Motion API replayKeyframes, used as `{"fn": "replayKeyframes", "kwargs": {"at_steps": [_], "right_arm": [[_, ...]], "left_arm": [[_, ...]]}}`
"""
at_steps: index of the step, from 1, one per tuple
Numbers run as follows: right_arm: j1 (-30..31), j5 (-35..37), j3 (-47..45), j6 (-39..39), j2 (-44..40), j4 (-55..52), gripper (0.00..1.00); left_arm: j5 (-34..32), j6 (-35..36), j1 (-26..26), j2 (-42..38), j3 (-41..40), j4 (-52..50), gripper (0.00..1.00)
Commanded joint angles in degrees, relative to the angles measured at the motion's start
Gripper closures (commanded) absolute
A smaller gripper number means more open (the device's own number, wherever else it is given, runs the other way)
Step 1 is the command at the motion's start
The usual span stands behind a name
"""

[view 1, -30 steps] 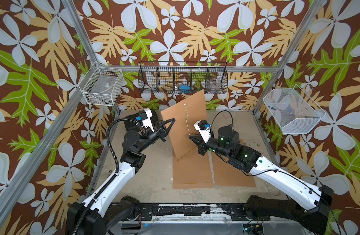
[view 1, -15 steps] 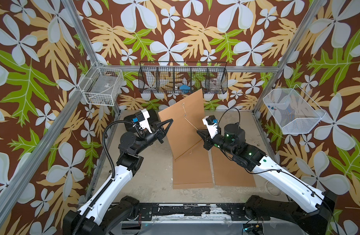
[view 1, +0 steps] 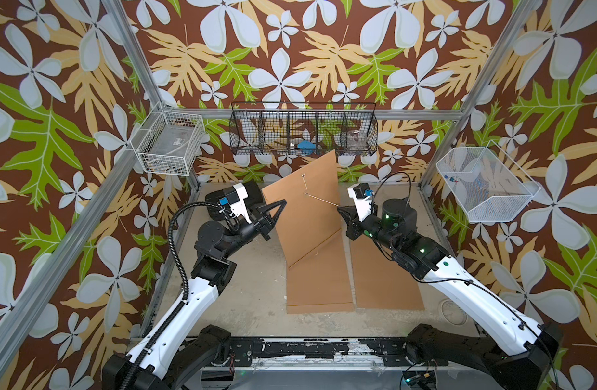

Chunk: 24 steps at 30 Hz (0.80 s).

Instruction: Open the file bag

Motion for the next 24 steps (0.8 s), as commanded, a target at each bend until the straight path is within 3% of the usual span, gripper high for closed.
{"fn": "replayKeyframes", "kwargs": {"at_steps": [1,12,24], "right_arm": [[-0.9,0.1,1.2,-0.9,-0.5,0.0,1.00],[-1.0,-0.2,7.3,-3.0,0.6,-1.7,1.00],[-1.1,-7.4,11.9,-1.4,3.8,-0.3,1.00]], "left_arm": [[0.6,1.3,0.1,-0.2,-0.1,0.8,1.00],[4.3,1.6,0.1,0.5,-1.8,0.9,1.00],[5.5,-0.4,0.2,1.6,-4.4,2.9,1.00]]}}
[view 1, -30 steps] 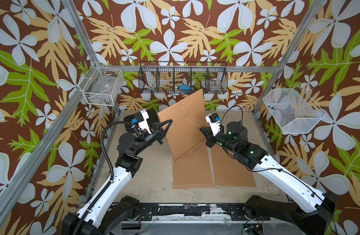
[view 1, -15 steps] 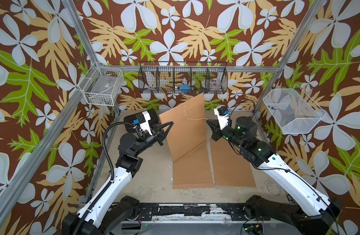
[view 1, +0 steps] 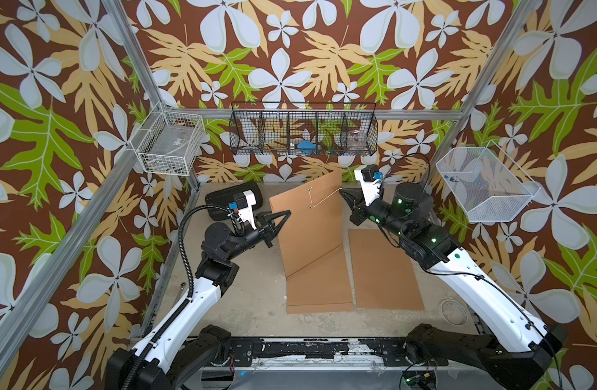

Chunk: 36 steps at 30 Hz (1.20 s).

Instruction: Open the file bag

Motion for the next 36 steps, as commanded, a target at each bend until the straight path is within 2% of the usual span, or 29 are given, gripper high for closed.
{"fn": "replayKeyframes", "kwargs": {"at_steps": [1,9,23,36], "right_arm": [[0.0,-3.8,0.9,1.2,0.6,2.1,1.00],[1.0,-7.2,3.5,2.8,2.6,3.9,1.00],[9.3,-7.5,8.9,1.5,8.0,4.4,1.00],[12.7,-8.2,10.0,2.1,10.5,5.1,1.00]], "left_arm": [[0.6,-1.8,0.1,0.5,-0.6,3.6,1.00],[1.3,-4.3,0.1,1.6,-2.5,6.8,1.00],[1.3,-6.4,0.1,3.8,-2.3,10.1,1.00],[0.0,-7.8,0.1,5.3,-0.5,12.4,1.00]]}}
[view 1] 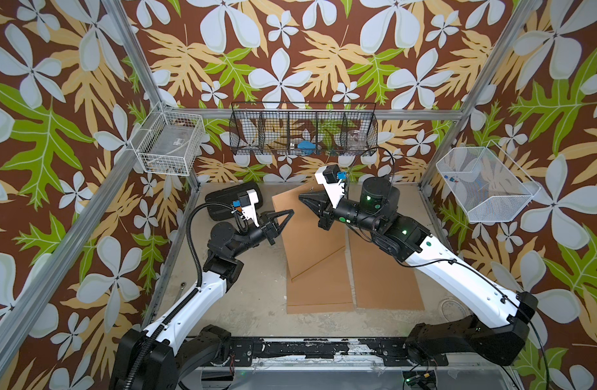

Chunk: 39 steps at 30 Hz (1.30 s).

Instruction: Open the file bag

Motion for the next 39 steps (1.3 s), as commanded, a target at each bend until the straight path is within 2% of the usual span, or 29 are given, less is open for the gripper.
{"fn": "replayKeyframes", "kwargs": {"at_steps": [1,15,39], "right_arm": [[0.4,-0.3,-0.3,0.5,0.0,1.7,1.00],[0.5,5.9,-12.9,2.2,-6.9,2.8,1.00],[-0.1,7.9,-23.6,5.7,-8.2,5.6,1.00]], "left_arm": [[-1.1,-0.6,0.1,0.0,0.9,3.6,1.00],[-4.3,2.1,0.2,-1.2,4.8,1.0,1.00],[-7.7,2.0,0.2,-3.6,6.4,1.5,1.00]]}}
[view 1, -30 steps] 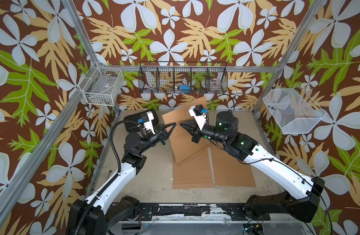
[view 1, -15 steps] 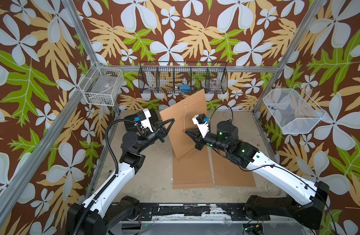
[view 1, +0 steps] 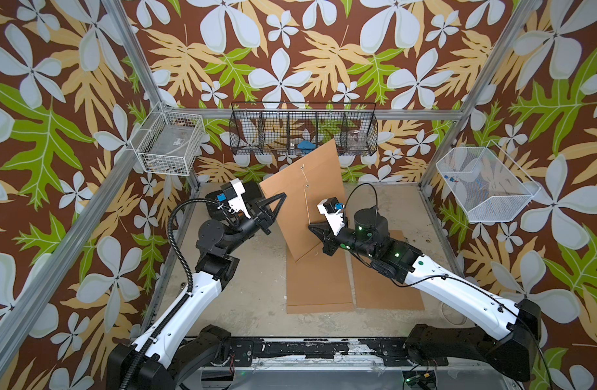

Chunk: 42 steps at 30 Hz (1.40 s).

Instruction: Open the file bag

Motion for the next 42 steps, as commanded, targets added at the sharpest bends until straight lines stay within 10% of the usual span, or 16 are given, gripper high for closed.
{"fn": "replayKeyframes", "kwargs": {"at_steps": [1,42], "right_arm": [[-0.2,0.7,-0.7,1.1,-0.6,1.8,1.00],[-19.0,-0.9,5.2,-4.4,-7.7,-4.6,1.00]], "left_arm": [[-0.7,0.3,0.2,-0.4,0.3,2.0,1.00],[8.7,6.1,0.1,-2.2,-3.4,-6.3,1.00]]}}
